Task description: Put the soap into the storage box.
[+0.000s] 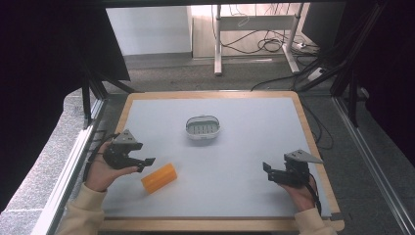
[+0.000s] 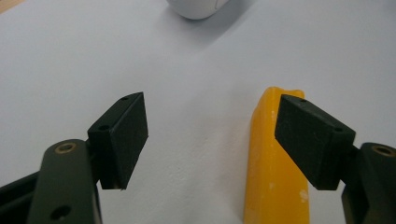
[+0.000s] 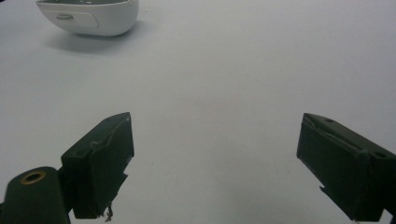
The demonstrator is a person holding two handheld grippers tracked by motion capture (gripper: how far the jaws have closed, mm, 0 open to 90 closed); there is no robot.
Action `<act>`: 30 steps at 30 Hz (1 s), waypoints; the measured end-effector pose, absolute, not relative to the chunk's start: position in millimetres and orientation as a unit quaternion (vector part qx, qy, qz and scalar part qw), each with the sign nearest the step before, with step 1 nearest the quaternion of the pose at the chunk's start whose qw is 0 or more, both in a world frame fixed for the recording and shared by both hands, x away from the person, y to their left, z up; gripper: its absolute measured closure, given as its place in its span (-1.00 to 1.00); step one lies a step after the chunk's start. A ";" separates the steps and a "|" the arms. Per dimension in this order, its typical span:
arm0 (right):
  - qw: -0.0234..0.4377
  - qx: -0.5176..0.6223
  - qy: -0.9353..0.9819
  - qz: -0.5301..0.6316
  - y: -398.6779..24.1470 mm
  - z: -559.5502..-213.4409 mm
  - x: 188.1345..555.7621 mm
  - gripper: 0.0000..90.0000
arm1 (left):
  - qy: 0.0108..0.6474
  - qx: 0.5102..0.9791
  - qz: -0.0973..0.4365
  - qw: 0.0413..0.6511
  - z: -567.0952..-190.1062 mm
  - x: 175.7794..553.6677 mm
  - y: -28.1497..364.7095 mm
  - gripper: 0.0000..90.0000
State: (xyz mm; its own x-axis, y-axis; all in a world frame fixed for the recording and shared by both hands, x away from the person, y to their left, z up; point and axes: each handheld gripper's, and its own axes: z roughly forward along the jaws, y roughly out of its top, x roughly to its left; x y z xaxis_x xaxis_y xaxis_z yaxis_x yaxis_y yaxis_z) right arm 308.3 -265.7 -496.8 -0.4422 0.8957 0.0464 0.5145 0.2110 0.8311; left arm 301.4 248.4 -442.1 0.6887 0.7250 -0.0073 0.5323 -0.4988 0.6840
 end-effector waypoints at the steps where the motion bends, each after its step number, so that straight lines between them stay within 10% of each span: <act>1: 0.232 0.475 0.743 0.411 -265.7 -496.8 308.3 -0.75 | 0.368 0.855 0.140 0.338 -441.8 301.2 246.8 -0.44; 30: 0.235 0.475 0.748 0.401 -263.9 -498.8 307.3 -0.74 | 0.336 0.895 0.104 0.275 -456.2 294.4 204.0 -0.48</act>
State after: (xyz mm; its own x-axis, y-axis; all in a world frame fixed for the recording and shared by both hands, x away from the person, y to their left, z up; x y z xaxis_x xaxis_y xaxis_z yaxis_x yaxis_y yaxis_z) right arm 307.3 -263.9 -498.8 -0.4394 0.8978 0.0295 0.5217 0.2283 0.8220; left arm 294.4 204.0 -456.2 0.7522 0.6589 0.0011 0.5444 -0.6224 0.5624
